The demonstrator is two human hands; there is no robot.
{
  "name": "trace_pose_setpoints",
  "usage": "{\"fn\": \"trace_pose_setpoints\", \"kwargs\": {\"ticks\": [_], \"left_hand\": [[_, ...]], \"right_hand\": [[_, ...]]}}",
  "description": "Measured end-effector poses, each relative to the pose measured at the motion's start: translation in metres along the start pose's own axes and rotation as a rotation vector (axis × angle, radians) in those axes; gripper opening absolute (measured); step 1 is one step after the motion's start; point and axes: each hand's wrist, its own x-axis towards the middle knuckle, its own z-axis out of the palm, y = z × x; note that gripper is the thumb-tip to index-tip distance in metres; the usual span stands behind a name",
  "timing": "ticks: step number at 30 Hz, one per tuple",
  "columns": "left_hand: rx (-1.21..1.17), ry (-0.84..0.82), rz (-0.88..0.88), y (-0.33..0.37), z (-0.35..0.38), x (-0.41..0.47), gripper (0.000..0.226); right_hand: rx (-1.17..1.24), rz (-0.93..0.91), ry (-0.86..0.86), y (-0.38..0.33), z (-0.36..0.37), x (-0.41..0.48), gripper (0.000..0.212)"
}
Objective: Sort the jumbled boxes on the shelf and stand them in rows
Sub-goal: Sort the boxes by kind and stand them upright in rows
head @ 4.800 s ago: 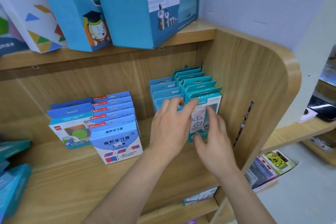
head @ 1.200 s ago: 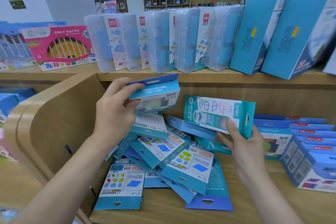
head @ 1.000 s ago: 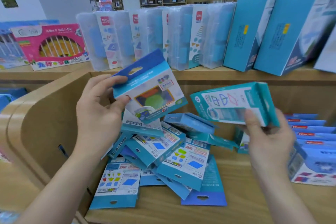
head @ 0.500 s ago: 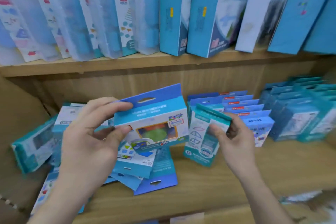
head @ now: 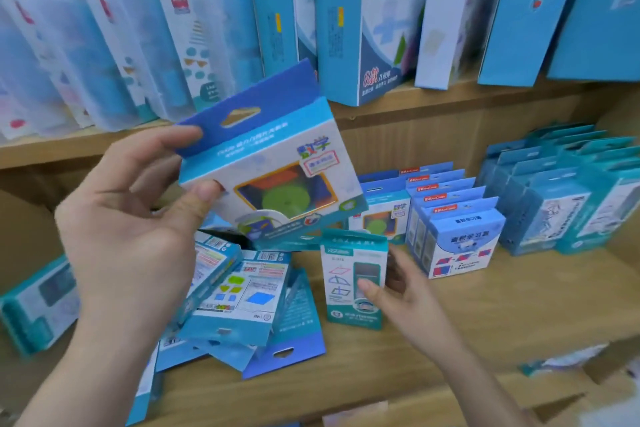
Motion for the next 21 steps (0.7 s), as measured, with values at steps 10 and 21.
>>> {"fn": "trace_pose_setpoints", "kwargs": {"ticks": [10, 21], "left_hand": [[-0.176, -0.055, -0.001, 0.008, 0.053, 0.027, 0.064], [0.263, -0.269, -0.012, -0.061, 0.131, -0.052, 0.065]], "right_hand": [[-0.190, -0.112, 0.067, -0.011, -0.016, -0.002, 0.028], [-0.033, -0.104, 0.281, -0.009, -0.131, -0.040, 0.059]]}}
